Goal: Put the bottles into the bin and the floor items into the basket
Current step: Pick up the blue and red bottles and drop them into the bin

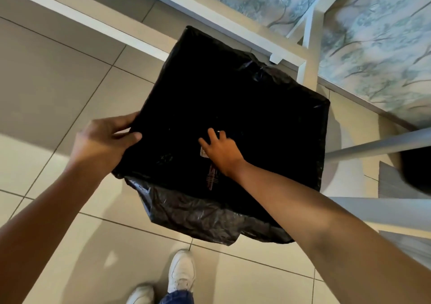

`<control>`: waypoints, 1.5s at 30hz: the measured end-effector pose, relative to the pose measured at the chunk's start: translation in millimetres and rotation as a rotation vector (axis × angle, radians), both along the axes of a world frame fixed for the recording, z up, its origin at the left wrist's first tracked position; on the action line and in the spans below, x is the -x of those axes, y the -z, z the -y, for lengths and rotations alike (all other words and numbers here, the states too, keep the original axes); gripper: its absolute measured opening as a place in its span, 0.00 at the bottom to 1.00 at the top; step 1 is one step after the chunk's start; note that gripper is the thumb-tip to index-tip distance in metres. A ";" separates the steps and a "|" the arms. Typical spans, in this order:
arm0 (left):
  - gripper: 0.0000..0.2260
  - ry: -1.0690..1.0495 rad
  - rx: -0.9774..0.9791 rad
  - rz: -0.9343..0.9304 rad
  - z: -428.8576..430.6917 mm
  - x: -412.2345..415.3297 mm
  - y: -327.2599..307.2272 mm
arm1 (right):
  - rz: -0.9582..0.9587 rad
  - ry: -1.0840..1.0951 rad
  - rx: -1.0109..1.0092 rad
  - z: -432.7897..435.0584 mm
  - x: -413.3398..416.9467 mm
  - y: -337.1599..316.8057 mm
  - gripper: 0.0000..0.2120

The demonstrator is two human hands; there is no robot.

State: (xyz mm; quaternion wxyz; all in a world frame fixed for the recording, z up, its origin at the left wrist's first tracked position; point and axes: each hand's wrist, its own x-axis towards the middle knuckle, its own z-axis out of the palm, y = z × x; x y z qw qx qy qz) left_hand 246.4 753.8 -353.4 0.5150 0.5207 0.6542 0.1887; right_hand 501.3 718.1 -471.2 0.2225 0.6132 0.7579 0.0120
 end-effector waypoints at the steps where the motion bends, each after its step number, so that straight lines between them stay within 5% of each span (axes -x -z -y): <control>1: 0.21 0.004 0.002 -0.008 -0.3 -0.1 0.0 | 0.008 -0.037 0.054 -1.5 -0.1 7.1 0.36; 6: 0.18 -0.026 0.015 -0.051 -0.7 -3.4 2.8 | 0.045 -0.121 0.196 -1.3 1.4 36.3 0.25; 19: 0.18 0.000 -0.009 -0.146 0.2 -11.1 -3.9 | 0.039 -0.222 0.133 -2.8 13.4 15.5 0.25; 27: 0.21 0.167 -0.039 -0.219 0.3 -4.5 -15.4 | -0.286 -0.001 -0.190 7.8 16.2 -35.6 0.23; 31: 0.23 0.234 -0.232 -0.283 16.3 -2.9 -33.8 | -0.492 0.007 -0.495 23.8 19.1 -88.3 0.05; 36: 0.14 0.249 -0.446 -0.171 49.9 -7.2 -60.3 | -0.625 0.156 -0.688 57.6 34.5 -147.1 0.06; 45: 0.06 0.363 -0.512 0.026 138.6 -27.0 -92.0 | -0.790 0.399 -0.960 166.9 44.7 -208.4 0.03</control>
